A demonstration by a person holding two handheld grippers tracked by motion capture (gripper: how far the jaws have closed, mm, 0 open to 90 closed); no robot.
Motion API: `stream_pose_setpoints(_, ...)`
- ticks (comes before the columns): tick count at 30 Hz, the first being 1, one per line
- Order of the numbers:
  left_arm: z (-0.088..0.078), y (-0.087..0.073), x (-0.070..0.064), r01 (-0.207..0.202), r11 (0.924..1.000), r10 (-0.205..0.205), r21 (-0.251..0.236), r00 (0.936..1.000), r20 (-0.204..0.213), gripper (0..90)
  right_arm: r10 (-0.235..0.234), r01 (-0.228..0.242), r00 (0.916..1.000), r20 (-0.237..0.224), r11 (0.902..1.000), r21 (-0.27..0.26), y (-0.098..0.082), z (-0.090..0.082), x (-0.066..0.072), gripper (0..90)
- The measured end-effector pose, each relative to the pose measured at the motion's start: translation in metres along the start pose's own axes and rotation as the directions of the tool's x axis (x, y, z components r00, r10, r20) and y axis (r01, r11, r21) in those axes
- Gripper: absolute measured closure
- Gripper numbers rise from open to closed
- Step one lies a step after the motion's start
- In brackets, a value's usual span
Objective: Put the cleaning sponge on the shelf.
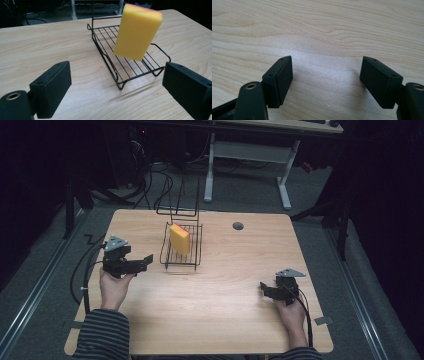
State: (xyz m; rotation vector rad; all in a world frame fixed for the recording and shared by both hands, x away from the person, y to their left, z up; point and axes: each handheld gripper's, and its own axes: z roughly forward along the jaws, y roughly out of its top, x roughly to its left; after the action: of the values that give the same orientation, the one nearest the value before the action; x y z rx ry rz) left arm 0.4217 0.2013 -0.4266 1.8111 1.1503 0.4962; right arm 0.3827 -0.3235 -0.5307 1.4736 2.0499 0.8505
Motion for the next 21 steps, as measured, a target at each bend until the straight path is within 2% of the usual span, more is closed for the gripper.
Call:
stream_pose_setpoints(14,-0.017,-0.016,0.011,0.046,0.9987,-0.047,-0.02,0.9986,-0.023,10.4,-0.001,0.001,1.0,0.0,1.0,0.0,0.0,0.0,0.0,26.7)
stream_pose_setpoints(21,-0.021,-0.026,0.016,0.069,0.9976,-0.069,-0.013,0.997,-0.036,11.0,0.0,0.0,1.0,0.0,1.0,0.0,0.0,0.0,0.0,26.7)
